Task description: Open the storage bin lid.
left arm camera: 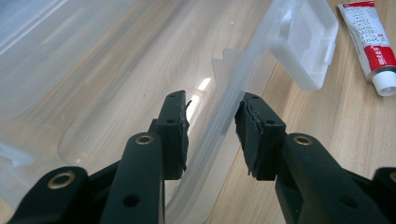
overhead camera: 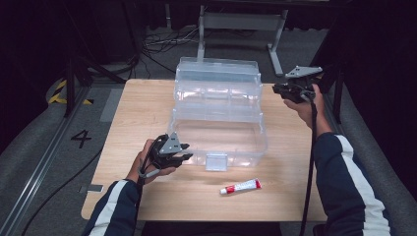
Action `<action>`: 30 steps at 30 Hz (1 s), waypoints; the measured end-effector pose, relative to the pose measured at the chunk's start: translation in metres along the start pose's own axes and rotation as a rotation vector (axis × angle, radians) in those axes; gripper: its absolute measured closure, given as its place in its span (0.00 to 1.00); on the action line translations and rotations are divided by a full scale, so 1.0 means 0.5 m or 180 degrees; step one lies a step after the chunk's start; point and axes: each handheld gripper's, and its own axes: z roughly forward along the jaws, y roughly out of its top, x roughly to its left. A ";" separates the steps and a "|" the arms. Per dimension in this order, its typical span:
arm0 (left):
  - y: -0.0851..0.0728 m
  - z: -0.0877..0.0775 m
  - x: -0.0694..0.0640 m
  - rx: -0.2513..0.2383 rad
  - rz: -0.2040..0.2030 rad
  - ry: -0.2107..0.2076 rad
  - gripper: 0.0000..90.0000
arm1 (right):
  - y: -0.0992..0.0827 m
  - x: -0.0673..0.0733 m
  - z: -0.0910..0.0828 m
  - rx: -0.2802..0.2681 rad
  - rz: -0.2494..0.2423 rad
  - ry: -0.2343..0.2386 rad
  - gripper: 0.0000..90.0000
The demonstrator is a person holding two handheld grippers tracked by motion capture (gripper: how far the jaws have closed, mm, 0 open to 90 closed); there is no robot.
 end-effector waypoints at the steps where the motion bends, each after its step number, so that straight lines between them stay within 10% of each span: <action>1: 0.000 0.000 0.000 0.0000 0.0000 0.0003 0.71 | -0.005 0.002 -0.006 -0.0001 -0.0017 0.0018 0.93; 30: -0.002 0.000 -0.001 -0.0032 0.0041 0.0023 0.71 | -0.130 0.104 -0.124 -0.0038 -0.0335 0.0518 0.85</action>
